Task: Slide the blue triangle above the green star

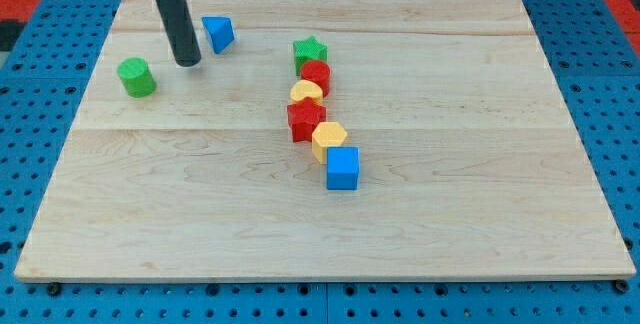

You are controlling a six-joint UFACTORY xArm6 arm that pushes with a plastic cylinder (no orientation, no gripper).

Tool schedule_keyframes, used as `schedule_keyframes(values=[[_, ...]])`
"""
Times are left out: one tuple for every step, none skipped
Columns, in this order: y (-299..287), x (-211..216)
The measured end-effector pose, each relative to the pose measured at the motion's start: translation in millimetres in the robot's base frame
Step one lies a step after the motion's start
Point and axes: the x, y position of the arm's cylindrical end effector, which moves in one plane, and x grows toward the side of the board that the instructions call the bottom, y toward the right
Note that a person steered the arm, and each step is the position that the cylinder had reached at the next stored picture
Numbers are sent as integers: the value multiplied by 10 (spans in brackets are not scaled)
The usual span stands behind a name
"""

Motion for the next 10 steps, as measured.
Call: schedule_keyframes(values=[[-117,-254],[40,-312],[355,-313],[622,-313],[554,-315],[444,-482],[436,-706],[534,-728],[709,-728],[872,-728]])
